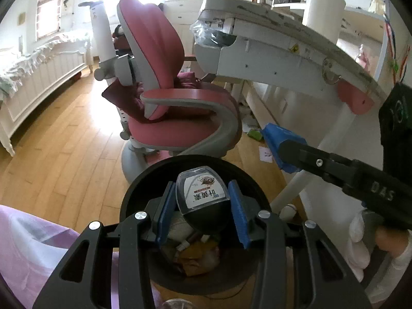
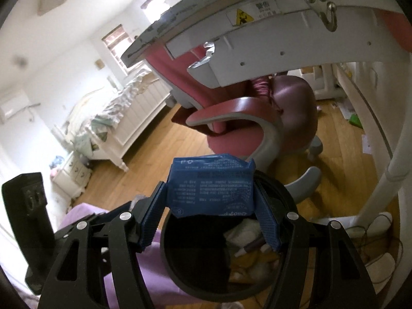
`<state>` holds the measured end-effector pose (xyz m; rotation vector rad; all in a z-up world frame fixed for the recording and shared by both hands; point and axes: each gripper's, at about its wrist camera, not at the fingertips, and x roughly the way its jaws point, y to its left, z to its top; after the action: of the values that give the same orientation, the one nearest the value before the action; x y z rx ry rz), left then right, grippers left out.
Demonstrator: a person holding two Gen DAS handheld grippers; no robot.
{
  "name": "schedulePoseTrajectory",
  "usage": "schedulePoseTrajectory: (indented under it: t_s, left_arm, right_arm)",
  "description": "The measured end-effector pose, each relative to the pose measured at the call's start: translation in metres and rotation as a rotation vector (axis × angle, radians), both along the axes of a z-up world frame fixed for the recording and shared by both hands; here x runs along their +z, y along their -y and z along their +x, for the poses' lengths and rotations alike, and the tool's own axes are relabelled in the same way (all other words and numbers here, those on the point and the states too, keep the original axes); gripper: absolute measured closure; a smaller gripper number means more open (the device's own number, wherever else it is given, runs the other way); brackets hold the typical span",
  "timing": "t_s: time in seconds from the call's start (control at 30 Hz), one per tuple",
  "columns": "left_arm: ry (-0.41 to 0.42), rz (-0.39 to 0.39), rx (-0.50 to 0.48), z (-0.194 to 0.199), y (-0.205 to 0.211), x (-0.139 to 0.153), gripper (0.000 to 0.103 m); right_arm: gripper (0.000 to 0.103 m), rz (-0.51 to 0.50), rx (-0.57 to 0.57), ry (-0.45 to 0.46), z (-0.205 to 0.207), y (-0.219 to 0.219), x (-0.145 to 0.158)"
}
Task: Collect trash
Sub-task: 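Carry the clear container and blue packet over the black bin, then release both items into the bin and return both tools to the table, then grasp the gold wrapper with the right tool while the left tool approaches the black battery card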
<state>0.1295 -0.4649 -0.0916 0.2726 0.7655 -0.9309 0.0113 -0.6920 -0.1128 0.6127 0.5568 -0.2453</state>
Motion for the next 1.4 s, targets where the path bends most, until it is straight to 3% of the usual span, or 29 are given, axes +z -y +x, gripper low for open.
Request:
schedulePoseTrajectory:
  t_s: [0.07, 0.1, 0.13, 0.37, 0.53, 0.7, 0.87, 0.97, 1.07, 1.23, 1.4]
  left_arm:
    - [0.014, 0.03, 0.031, 0.0, 0.004, 0.001, 0.034]
    - [0.031, 0.029, 0.046, 0.0, 0.004, 0.003, 0.016]
    - [0.051, 0.01, 0.051, -0.003, 0.001, 0.007, 0.014]
    - [0.068, -0.008, 0.074, -0.008, -0.022, 0.023, 0.014]
    - [0.074, -0.022, 0.194, 0.001, -0.078, 0.036, 0.014]
    - [0.043, 0.015, 0.403, 0.029, -0.167, 0.039, 0.014]
    - [-0.015, 0.091, 0.621, 0.06, -0.264, 0.027, 0.014]
    - [-0.074, 0.148, 0.689, 0.074, -0.299, 0.013, 0.014]
    - [-0.116, 0.189, 0.678, 0.084, -0.306, -0.001, 0.014]
    - [-0.108, 0.263, 0.649, 0.1, -0.296, -0.02, 0.013]
    - [-0.071, 0.245, 0.645, 0.11, -0.305, -0.022, 0.016]
  right_arm:
    - [0.029, 0.008, 0.01, -0.018, 0.003, -0.001, 0.0]
    - [0.028, 0.008, 0.005, -0.026, 0.005, 0.0, 0.0]
    - [0.024, 0.009, -0.002, -0.028, 0.005, 0.001, 0.0]
    - [0.022, 0.009, -0.009, -0.018, 0.0, -0.004, 0.003]
    - [0.022, -0.003, 0.059, -0.011, 0.004, -0.029, 0.008]
    - [0.022, -0.042, 0.254, -0.016, 0.025, -0.085, 0.012]
    - [0.022, -0.107, 0.538, -0.031, 0.047, -0.168, 0.012]
    - [0.022, -0.165, 0.706, -0.054, 0.057, -0.22, 0.011]
    - [0.022, -0.218, 0.824, -0.076, 0.064, -0.262, 0.009]
    - [0.022, -0.352, 0.977, -0.125, 0.07, -0.322, 0.004]
    - [0.022, -0.413, 1.066, -0.142, 0.075, -0.355, 0.002]
